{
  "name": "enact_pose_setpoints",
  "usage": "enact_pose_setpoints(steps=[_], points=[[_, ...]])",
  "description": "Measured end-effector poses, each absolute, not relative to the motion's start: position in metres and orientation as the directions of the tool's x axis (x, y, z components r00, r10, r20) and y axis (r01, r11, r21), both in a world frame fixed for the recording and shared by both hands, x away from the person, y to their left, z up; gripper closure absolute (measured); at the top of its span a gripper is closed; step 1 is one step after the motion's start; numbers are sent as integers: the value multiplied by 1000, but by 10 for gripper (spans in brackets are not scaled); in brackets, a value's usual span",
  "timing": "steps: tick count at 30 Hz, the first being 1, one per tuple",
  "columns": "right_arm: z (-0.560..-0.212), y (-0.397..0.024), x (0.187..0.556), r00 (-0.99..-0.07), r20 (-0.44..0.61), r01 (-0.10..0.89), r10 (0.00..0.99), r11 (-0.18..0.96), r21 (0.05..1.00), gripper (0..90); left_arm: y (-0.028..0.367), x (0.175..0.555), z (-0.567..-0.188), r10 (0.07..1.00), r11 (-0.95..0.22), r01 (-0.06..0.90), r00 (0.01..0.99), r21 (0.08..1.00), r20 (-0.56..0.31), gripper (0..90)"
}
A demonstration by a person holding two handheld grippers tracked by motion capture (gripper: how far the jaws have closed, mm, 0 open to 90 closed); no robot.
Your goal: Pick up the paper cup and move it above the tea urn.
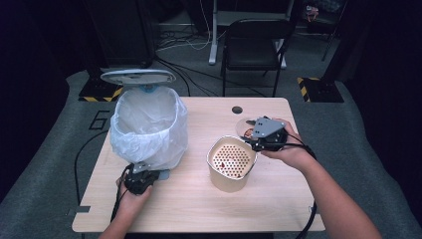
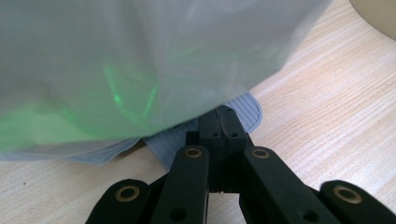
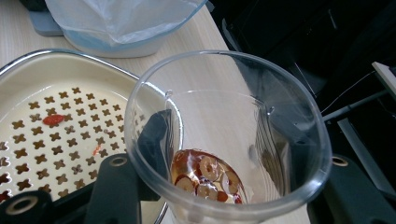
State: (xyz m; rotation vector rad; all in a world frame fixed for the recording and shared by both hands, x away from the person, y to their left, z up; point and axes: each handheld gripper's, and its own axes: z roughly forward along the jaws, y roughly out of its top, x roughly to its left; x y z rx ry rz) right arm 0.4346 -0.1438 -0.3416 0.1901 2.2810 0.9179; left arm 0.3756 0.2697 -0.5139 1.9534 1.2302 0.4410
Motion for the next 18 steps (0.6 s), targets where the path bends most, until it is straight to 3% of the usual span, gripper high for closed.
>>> enact_pose_setpoints(steps=[18], points=[[-345,-128,427,-716,-655,-200,241,828,524,469,269,375,-514,882,-229,616,459,754,-107,900]])
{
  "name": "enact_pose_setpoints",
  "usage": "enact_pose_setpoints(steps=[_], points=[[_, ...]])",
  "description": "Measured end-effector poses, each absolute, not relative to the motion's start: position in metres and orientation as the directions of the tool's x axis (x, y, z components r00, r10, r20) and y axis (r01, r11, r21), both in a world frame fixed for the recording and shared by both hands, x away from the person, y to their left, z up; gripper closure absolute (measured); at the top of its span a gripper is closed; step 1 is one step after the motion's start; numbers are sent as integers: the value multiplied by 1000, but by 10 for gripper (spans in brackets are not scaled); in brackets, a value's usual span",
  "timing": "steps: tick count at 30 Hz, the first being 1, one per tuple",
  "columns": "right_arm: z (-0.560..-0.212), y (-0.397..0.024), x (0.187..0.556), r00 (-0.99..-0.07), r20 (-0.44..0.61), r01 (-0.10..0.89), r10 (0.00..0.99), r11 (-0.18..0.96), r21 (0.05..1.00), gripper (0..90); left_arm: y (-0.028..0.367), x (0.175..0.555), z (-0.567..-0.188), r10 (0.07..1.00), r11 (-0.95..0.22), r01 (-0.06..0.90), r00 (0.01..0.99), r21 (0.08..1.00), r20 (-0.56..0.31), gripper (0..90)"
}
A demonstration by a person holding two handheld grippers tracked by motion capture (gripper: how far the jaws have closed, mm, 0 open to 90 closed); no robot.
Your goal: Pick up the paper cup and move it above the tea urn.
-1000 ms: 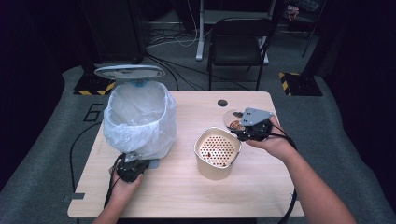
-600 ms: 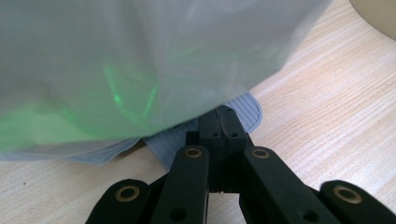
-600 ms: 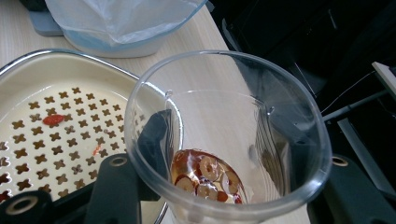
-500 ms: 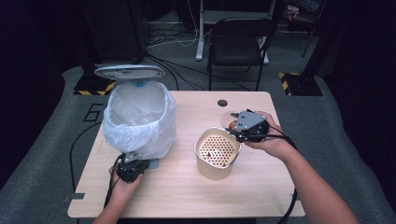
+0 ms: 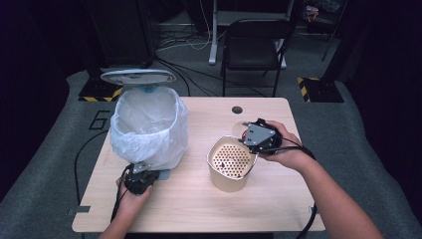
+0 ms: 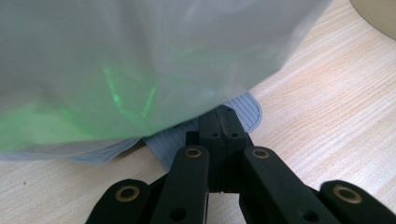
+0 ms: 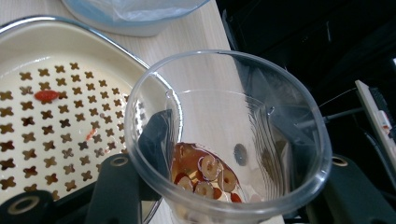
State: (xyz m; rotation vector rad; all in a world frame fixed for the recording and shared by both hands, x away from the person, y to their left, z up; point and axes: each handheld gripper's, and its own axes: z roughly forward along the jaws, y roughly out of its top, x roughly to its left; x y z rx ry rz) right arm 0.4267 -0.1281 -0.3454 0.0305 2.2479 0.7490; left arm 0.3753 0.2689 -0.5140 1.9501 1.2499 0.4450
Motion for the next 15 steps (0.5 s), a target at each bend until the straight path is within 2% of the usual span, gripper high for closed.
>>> enact_pose_setpoints(steps=[7,15], points=[[-349,-121,423,-697,-695,-227,178,864,449,469,269,375,-514,883,-228,616,458,754,-108,900],[-350,-112,416,-640,-765,-281,70,906,318,469,269,375,-514,883,-226,617,457,754,-109,900]])
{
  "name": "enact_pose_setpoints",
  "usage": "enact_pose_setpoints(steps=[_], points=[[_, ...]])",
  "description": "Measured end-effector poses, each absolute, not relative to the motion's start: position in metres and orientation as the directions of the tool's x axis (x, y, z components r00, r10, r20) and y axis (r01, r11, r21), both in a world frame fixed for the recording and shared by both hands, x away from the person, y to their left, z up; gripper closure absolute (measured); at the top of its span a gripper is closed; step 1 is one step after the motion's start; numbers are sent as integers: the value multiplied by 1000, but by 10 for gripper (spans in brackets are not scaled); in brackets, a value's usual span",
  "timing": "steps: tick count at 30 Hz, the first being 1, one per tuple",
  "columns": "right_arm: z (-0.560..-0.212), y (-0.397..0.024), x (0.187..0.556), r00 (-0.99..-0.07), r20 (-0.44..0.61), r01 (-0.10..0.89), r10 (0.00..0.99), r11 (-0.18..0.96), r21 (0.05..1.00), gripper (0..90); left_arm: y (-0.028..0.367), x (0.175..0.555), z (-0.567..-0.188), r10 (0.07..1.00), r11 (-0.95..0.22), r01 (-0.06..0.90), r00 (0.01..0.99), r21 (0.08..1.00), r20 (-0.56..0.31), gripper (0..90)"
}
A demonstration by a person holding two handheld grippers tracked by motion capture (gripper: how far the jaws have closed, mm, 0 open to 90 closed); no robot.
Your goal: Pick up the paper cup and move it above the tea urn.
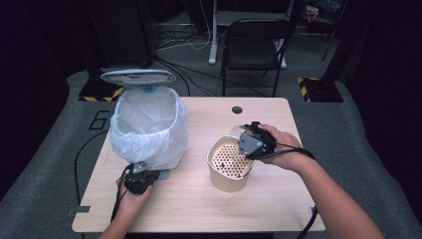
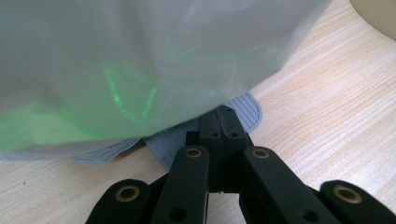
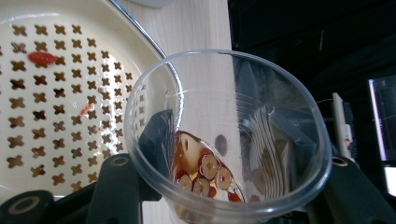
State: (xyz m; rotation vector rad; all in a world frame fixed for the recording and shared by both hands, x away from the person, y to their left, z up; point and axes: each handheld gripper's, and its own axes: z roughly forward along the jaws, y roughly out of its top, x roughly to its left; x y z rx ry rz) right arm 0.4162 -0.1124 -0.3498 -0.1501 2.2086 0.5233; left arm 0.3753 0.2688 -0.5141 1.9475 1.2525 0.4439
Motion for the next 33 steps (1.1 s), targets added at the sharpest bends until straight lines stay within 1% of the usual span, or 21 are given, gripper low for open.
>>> enact_pose_setpoints(steps=[3,4,6,8,11,13,15,16,18,19,21,23,24,25,28,29,30,32,33], points=[[-351,-109,414,-611,-791,-294,33,918,266,470,269,375,-514,883,-227,616,457,754,-108,900],[-351,-108,413,-603,-797,-298,20,922,248,470,269,376,-514,877,-236,608,470,758,-104,900],[-351,-106,412,-597,-802,-304,5,924,232,471,269,376,-514,876,-237,607,471,758,-103,900],[-352,-103,410,-575,-818,-314,-30,931,186,471,269,376,-514,876,-238,607,471,758,-103,900],[-355,-99,407,-527,-843,-342,-103,934,99,472,269,376,-514,875,-237,608,473,758,-105,900],[-358,-97,404,-509,-851,-343,-131,937,60,472,269,376,-514,875,-237,608,472,758,-105,900],[-358,-94,403,-479,-857,-366,-193,931,-5,472,269,376,-514,875,-237,608,472,758,-105,900],[-360,-93,401,-472,-860,-368,-195,930,-8,472,269,376,-514,876,-237,608,471,758,-104,900],[-360,-90,400,-455,-860,-382,-233,923,-47,473,269,376,-514,876,-237,607,471,758,-103,900],[-360,-89,399,-432,-861,-391,-268,916,-89,473,269,376,-514,876,-237,607,470,758,-103,900],[-364,-88,397,-422,-861,-383,-284,917,-115,473,269,375,-514,885,-223,619,452,753,-109,900],[-366,-87,396,-410,-857,-393,-312,908,-143,473,269,375,-514,883,-226,616,457,755,-109,900],[-365,-85,398,-387,-850,-419,-359,889,-185,473,269,376,-514,876,-238,607,472,758,-103,900],[-368,-86,396,-395,-860,-393,-322,906,-159,473,270,376,-514,874,-240,607,474,757,-103,900],[-365,-86,398,-367,-862,-424,-348,888,-178,473,270,376,-514,874,-241,607,474,757,-102,900],[-367,-87,396,-369,-860,-419,-353,889,-185,472,269,375,-514,877,-237,612,469,755,-105,900],[-368,-86,396,-339,-872,-439,-352,879,-184,472,269,376,-514,876,-237,609,471,757,-104,900],[-369,-86,394,-286,-871,-468,-398,852,-236,472,270,376,-514,875,-242,607,474,757,-101,900],[-369,-85,393,-246,-869,-477,-429,834,-277,472,270,376,-514,874,-243,607,475,756,-100,900]])
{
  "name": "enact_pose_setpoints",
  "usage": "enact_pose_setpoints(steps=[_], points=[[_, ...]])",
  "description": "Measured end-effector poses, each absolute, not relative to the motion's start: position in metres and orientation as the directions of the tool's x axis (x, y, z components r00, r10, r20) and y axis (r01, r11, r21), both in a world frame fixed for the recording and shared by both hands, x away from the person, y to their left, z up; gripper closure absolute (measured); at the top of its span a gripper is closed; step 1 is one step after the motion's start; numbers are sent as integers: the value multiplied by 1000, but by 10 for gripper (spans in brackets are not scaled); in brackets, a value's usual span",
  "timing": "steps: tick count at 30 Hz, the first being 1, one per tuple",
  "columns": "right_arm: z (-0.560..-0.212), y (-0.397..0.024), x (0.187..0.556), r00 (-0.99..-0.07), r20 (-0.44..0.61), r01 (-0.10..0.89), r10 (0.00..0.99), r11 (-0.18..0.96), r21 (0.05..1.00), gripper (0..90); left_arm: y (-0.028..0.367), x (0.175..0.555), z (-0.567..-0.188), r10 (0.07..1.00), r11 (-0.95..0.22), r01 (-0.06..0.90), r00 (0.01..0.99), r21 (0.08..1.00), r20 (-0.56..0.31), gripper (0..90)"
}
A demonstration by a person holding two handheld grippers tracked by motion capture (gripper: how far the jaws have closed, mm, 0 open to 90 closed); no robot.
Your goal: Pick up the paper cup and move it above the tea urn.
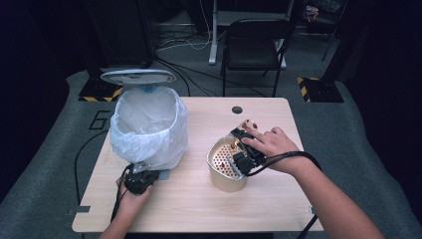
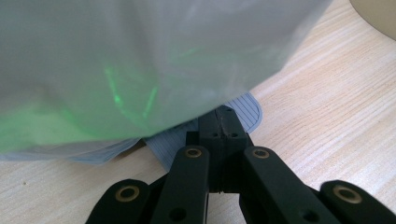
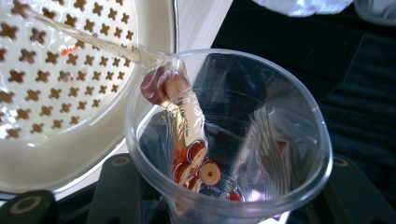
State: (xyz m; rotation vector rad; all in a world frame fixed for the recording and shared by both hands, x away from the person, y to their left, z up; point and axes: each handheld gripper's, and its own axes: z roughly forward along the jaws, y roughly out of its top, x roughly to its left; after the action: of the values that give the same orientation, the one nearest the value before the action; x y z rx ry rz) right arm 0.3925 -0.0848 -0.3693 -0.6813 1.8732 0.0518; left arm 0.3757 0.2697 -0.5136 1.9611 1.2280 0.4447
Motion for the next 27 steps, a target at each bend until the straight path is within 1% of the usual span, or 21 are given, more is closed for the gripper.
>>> enact_pose_setpoints(steps=[1,2,3,4,5,7,9,11,12,13,14,15,16,17,18,20,23,27], points=[[-371,-86,390,-241,-876,-466,-417,842,-272,472,270,376,-514,874,-242,607,475,757,-102,900],[-368,-82,391,-185,-849,-498,-494,792,-353,472,270,376,-514,875,-241,608,474,757,-102,900],[-371,-85,388,-199,-849,-467,-489,809,-357,472,270,376,-514,875,-242,607,474,757,-101,900],[-372,-84,387,-175,-841,-472,-511,793,-384,472,269,375,-514,878,-236,612,468,754,-105,900],[-371,-82,388,-115,-812,-489,-572,744,-455,473,269,375,-514,883,-230,618,457,752,-106,900],[-372,-81,386,-97,-808,-487,-582,736,-471,472,269,375,-514,883,-227,617,456,754,-107,900],[-376,-80,384,-54,-803,-484,-594,719,-499,472,269,375,-514,881,-231,616,461,754,-107,900],[-383,-81,381,-48,-799,-478,-599,717,-508,473,270,376,-514,875,-239,608,473,757,-103,900],[-379,-78,382,43,-739,-456,-673,645,-613,472,270,376,-514,875,-238,608,473,758,-105,900],[-384,-80,381,40,-741,-443,-670,653,-614,472,269,376,-514,876,-235,608,471,758,-106,900],[-392,-83,381,21,-795,-451,-606,704,-548,472,269,376,-514,877,-233,608,469,759,-107,900],[-394,-83,380,36,-796,-453,-605,700,-552,472,269,376,-514,877,-234,608,469,759,-106,900],[-397,-84,378,19,-813,-430,-582,729,-532,472,269,376,-514,876,-234,608,470,759,-106,900],[-399,-84,379,33,-812,-433,-583,724,-537,472,269,376,-514,876,-234,607,470,759,-107,900],[-399,-85,379,56,-793,-436,-607,700,-566,472,269,376,-514,876,-233,608,470,759,-108,900],[-398,-86,379,66,-769,-424,-635,680,-598,471,269,376,-514,876,-231,607,469,760,-108,900],[-400,-87,379,69,-790,-427,-609,698,-575,471,270,376,-514,875,-239,609,472,756,-103,900],[-399,-88,377,78,-778,-430,-623,683,-590,471,270,376,-514,875,-238,608,472,758,-105,900]])
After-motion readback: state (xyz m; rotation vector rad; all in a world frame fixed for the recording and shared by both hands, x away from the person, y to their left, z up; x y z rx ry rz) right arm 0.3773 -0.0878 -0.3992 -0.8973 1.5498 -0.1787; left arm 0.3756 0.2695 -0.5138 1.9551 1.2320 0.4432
